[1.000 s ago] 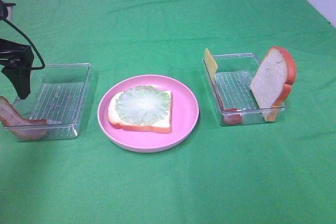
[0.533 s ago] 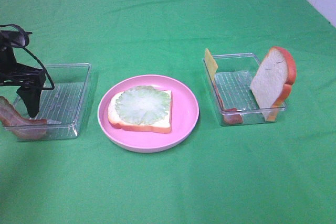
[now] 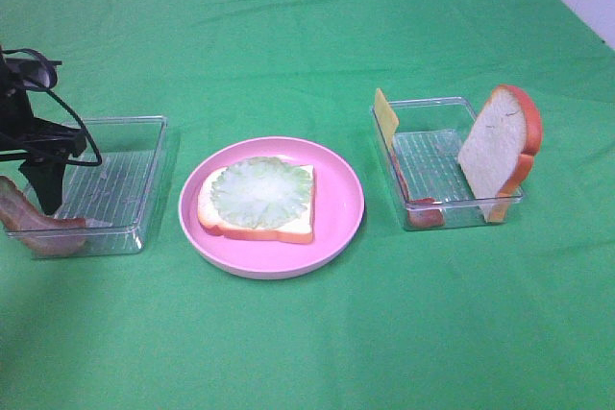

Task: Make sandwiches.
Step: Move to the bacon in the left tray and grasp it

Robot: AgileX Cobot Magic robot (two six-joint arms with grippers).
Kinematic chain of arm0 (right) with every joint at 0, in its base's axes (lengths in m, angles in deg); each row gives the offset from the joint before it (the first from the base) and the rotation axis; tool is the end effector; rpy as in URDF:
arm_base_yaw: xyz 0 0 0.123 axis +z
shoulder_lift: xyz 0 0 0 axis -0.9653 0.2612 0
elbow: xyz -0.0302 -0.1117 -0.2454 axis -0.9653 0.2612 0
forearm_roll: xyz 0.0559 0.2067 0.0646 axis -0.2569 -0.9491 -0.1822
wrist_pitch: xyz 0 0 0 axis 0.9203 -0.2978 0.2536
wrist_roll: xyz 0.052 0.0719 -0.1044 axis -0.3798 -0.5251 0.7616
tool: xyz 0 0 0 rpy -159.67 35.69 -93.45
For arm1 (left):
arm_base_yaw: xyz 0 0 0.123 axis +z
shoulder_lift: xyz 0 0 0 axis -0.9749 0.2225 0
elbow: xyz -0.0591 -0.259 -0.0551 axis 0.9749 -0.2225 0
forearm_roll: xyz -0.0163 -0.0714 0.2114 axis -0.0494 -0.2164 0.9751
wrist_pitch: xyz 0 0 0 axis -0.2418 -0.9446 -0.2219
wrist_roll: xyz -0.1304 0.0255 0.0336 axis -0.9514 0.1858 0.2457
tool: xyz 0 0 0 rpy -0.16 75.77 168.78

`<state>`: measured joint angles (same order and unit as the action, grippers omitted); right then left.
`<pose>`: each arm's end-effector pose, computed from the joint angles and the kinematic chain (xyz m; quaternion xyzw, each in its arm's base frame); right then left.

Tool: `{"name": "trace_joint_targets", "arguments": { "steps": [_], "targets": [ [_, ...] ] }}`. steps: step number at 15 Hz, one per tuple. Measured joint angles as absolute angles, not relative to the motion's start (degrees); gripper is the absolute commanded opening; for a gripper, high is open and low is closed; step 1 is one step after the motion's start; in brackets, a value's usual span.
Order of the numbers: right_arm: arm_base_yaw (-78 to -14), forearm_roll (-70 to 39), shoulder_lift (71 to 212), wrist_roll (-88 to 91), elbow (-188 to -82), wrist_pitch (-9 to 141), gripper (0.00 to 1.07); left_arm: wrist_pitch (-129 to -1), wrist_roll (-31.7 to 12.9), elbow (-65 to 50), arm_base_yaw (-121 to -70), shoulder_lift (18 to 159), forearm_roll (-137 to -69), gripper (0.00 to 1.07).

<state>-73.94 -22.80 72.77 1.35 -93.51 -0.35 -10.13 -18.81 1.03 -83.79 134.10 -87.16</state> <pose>0.0241 0.0171 0.2256 -0.0410 0.8712 0.0549 0.4861 0.3338 -0.0359 0.1250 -0.0145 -0.9985 -0.0160 0.0496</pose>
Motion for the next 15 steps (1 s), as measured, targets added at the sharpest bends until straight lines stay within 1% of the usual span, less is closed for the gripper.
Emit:
{"name": "trace_joint_targets", "arguments": {
  "steps": [2, 4, 6, 12, 13, 14, 15],
  "targets": [
    [-73.9, -22.8, 72.8, 1.3, -93.5, -0.3, 0.94, -10.2, -18.8, 1.0, -83.8, 134.1, -87.1, 0.55],
    [-73.9, -22.8, 72.8, 1.3, -93.5, -0.3, 0.94, -10.3, -19.6, 1.0, -83.8, 134.1, -86.2, 0.46],
    [-73.9, -22.9, 72.8, 1.3, -93.5, -0.3, 0.94, -10.9, -21.1, 1.0, -83.8, 134.1, -85.0, 0.46],
    [-73.9, -22.9, 72.8, 1.3, -93.5, -0.3, 0.94, -10.8, -22.7, 1.0, -83.8, 134.1, -84.9, 0.46],
    [-73.9, -22.9, 72.8, 1.3, -93.5, -0.3, 0.94, -10.5, -22.7, 1.0, -83.8, 134.1, -84.9, 0.43],
    [-73.9, -22.9, 72.8, 1.3, -93.5, -0.3, 0.94, -10.3, -22.7, 1.0, -83.8, 134.1, -84.9, 0.33],
    [-73.9, -22.9, 72.8, 1.3, -93.5, -0.3, 0.94, -10.2, -22.7, 1.0, -83.8, 134.1, -84.9, 0.18]
  ]
}}
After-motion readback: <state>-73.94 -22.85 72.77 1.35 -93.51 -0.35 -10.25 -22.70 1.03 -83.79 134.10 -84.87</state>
